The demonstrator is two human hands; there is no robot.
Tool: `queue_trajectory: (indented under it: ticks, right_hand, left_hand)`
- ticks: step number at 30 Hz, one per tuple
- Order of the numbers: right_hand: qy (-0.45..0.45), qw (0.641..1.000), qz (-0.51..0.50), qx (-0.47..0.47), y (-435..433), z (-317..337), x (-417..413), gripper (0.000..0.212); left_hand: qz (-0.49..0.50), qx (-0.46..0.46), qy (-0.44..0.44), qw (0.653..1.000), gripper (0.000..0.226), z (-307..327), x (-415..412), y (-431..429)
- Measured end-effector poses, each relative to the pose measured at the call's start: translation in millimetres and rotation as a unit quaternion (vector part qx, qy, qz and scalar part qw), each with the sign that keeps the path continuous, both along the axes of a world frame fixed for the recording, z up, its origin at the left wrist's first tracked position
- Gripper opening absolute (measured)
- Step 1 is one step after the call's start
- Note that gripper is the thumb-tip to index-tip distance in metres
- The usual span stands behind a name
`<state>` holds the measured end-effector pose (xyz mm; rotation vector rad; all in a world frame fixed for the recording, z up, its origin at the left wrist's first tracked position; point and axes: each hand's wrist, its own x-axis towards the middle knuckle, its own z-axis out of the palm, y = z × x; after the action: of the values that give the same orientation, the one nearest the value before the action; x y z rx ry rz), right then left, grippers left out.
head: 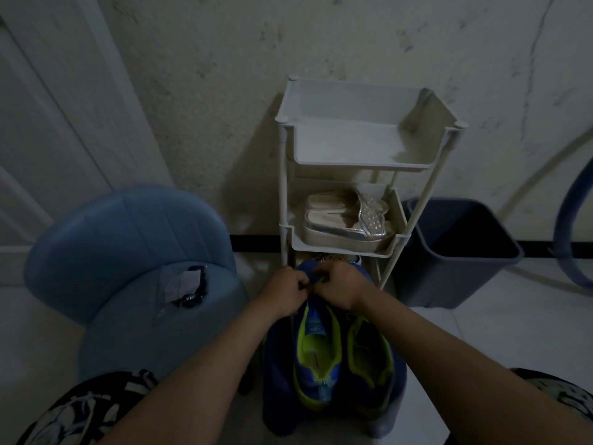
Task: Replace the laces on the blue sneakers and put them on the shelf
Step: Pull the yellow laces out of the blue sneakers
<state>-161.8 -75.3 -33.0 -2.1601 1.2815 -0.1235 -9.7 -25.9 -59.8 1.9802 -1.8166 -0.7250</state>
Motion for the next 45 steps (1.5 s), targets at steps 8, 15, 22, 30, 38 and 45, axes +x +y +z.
queue_trajectory:
  ticks: [8,15,22,30,38,45]
  right_hand:
    - [-0.018,0.997,-0.073,-0.03,-9,-3,-4,0.017]
    - [-0.099,0.98,-0.166,-0.039,-19,2,-9,0.014]
    - [-0.068,0.997,-0.04,0.027,-6,5,-1,0.049]
    - [0.058,0.998,0.001,-0.035,-6,1,-4,0.017]
    - [-0.069,0.97,-0.2,-0.121,-18,12,-14,0.014]
    - [-0.05,0.998,-0.013,-0.041,-5,10,-6,0.052]
  left_hand:
    - [0.026,0.029,0.055,0.998,0.014,5,0,1]
    - [0.03,0.02,0.039,0.999,0.007,4,-1,1]
    - [0.02,0.021,0.012,1.0,0.011,7,-3,1]
    - [0.029,0.029,0.043,0.998,0.011,8,-3,3]
    - [0.046,0.038,0.052,0.997,0.004,9,-3,2]
    - [0.046,0.029,0.028,0.998,0.008,9,-6,3]
